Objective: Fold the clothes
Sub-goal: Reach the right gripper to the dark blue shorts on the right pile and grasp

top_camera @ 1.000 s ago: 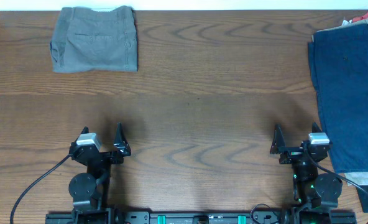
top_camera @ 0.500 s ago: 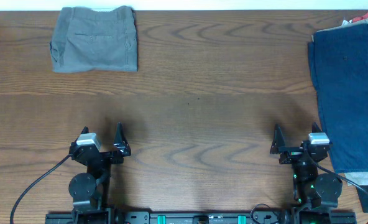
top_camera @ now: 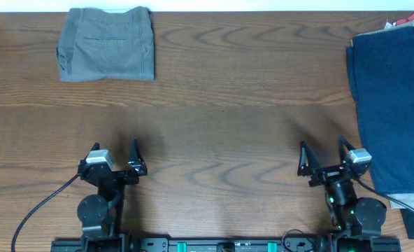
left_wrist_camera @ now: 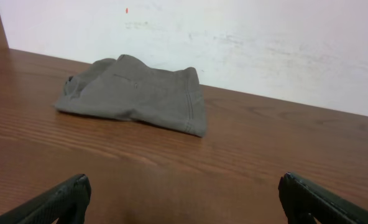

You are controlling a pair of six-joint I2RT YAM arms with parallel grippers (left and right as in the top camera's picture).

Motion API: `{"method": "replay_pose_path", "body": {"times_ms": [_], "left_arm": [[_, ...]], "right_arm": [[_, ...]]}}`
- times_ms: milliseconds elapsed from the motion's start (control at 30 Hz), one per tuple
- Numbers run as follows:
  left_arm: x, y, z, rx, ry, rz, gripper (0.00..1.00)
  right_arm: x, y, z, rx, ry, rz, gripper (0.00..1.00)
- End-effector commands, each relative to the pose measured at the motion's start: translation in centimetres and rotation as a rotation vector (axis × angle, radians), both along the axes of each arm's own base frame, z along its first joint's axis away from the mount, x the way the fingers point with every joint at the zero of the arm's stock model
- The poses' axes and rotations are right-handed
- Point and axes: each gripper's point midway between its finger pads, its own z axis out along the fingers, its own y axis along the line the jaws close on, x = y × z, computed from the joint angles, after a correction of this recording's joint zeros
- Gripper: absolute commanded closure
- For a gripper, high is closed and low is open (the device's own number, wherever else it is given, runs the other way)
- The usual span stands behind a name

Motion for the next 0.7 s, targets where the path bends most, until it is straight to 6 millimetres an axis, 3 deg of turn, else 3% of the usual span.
{"method": "replay_pose_path", "body": {"times_ms": [0, 133, 200, 333, 400, 500, 667], "left_arm": [[-0.1, 0.1, -1.5, 0.003, 0.043, 0.005, 0.02], [-0.1, 0.1, -1.5, 0.003, 0.043, 0.005, 0.02], [-0.1, 0.1, -1.5, 0.003, 0.043, 0.005, 0.02], [-0.1, 0.1, -1.5, 0.003, 0.043, 0.005, 0.02], [-0.1, 0.1, -1.5, 0.003, 0.043, 0.005, 0.02], [-0.1, 0.1, -1.5, 0.003, 0.043, 0.005, 0.02], [-0.1, 0.1, -1.5, 0.003, 0.043, 0.005, 0.02]], "right_arm": [[-3.0, 5.3, 0.0, 0.366, 0.194, 0.364, 0.01], [-4.1, 6.6, 0.0, 0.627, 0.372, 0.453, 0.01], [-4.1, 6.6, 1.0, 0.663, 0.354, 0.462, 0.01], [-5.3, 6.5, 6.9, 0.491, 0.015, 0.534, 0.01], [-5.3, 5.6, 9.3, 0.475, -0.094, 0.480, 0.01], [-4.4, 3.6, 11.9, 0.411, -0.191, 0.329, 0.01], [-1.7, 1.2, 15.3, 0.223, -0.183, 0.120, 0.01]]}}
